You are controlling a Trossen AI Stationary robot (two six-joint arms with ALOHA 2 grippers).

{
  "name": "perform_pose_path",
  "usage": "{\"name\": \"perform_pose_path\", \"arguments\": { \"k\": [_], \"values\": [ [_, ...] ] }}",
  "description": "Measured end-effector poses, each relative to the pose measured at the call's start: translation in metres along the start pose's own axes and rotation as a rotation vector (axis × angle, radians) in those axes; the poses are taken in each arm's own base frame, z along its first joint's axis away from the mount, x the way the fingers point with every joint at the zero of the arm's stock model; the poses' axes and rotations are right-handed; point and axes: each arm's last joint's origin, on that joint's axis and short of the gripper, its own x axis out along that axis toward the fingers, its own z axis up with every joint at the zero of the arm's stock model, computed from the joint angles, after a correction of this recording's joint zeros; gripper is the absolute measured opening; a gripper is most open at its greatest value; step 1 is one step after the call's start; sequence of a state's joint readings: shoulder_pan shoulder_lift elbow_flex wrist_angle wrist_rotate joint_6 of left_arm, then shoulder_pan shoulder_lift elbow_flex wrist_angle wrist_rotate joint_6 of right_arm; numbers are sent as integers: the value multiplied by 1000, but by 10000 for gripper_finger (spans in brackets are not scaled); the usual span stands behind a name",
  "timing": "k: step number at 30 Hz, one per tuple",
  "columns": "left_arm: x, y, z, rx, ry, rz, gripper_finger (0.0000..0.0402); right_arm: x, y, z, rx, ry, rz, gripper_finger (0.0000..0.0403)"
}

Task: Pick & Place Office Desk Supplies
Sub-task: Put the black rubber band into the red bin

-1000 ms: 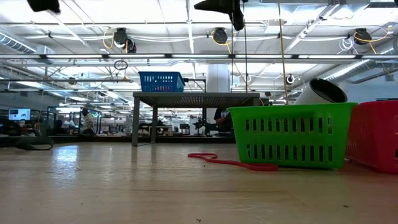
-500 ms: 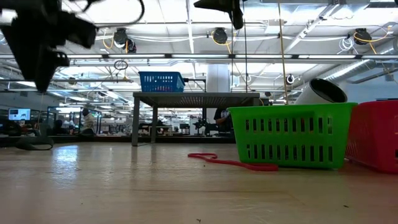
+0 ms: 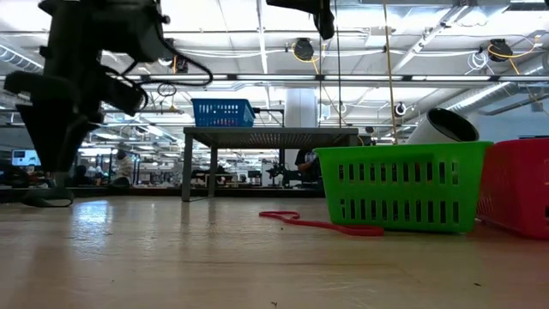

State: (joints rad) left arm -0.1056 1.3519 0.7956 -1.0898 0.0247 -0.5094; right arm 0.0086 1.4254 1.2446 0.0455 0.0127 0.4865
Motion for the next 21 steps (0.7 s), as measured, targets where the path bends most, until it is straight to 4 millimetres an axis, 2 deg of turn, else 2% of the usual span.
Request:
{"name": "perform_pose_path", "arguments": {
  "k": [6, 15, 21],
  "values": [
    [8, 7, 8, 2, 41, 16, 251, 0, 0, 0, 34, 5, 14, 121],
    [9, 22, 20, 9, 14, -6, 251, 0, 2, 2, 78, -16, 27, 121],
    [17, 33, 18, 8, 61, -53, 251, 0, 5, 4, 75, -42, 49, 121]
  ]
}}
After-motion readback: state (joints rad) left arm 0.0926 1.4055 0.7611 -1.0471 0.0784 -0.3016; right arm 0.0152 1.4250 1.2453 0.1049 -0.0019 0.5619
